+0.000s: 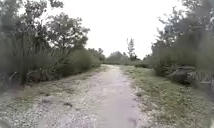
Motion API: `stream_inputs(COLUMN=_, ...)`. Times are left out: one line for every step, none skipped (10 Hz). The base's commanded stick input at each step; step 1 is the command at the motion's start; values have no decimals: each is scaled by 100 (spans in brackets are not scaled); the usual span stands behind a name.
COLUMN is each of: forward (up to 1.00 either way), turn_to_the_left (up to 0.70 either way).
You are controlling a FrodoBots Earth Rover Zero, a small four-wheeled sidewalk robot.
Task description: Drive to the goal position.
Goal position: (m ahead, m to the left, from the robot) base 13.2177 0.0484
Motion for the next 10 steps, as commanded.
stream_inputs(forward=70, turn_to_the_left=0)
stream_inputs(forward=70, turn_to_the_left=0)
stream_inputs(forward=70, turn_to_the_left=0)
stream_inputs(forward=70, turn_to_the_left=0)
stream_inputs(forward=70, turn_to_the_left=0)
stream_inputs(forward=70, turn_to_the_left=0)
stream_inputs(forward=70, turn_to_the_left=0)
stream_inputs(forward=70, turn_to_the_left=0)
stream_inputs(forward=70, turn_to_the_left=0)
stream_inputs(forward=70, turn_to_the_left=0)
